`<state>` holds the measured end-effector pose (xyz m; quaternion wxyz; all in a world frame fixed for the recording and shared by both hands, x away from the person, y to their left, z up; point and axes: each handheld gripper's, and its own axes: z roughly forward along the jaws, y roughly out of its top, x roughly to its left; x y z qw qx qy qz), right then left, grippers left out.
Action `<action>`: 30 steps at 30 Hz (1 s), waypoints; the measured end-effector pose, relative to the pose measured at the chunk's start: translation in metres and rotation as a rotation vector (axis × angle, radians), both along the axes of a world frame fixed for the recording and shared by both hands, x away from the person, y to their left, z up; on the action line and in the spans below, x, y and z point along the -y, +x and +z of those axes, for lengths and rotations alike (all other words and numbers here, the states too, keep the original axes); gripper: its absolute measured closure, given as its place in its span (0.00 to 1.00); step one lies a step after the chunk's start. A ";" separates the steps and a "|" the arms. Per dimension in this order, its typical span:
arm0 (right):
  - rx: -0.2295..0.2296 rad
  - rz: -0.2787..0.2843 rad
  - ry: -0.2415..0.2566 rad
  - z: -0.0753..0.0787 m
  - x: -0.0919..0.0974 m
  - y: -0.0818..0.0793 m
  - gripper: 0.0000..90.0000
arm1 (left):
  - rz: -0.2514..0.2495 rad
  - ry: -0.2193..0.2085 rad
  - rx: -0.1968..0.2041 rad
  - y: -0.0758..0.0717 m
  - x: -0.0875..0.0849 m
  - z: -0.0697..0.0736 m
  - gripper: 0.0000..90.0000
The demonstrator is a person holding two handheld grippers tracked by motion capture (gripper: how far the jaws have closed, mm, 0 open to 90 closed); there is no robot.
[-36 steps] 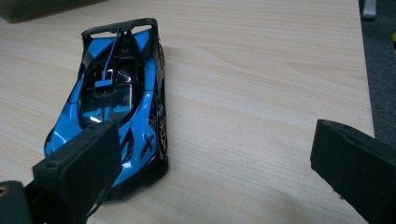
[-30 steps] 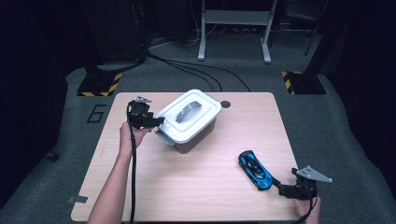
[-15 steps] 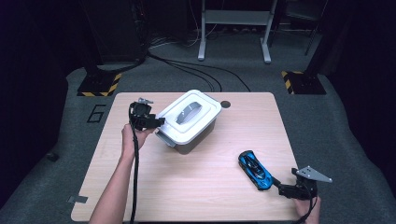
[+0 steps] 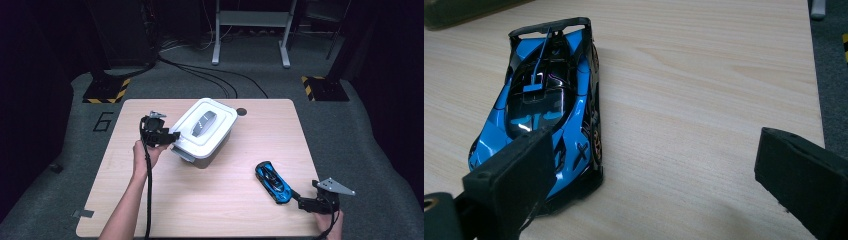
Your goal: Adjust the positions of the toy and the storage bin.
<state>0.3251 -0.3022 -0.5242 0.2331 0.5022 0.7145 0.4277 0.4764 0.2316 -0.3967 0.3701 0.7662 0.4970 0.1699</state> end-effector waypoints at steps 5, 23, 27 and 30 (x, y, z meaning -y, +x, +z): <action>0.001 -0.001 0.006 0.000 0.000 0.000 0.02 | -0.006 0.003 0.007 -0.011 0.007 0.000 0.51; -0.001 -0.001 -0.006 0.000 -0.001 0.000 0.02 | -0.057 0.036 0.041 -0.042 0.041 -0.003 0.39; -0.001 -0.001 -0.007 0.000 -0.001 0.000 0.02 | -0.054 0.051 0.052 -0.046 0.048 -0.004 0.37; -0.001 -0.002 -0.007 0.000 -0.001 0.000 0.02 | -0.041 0.058 0.062 -0.048 0.054 -0.005 0.35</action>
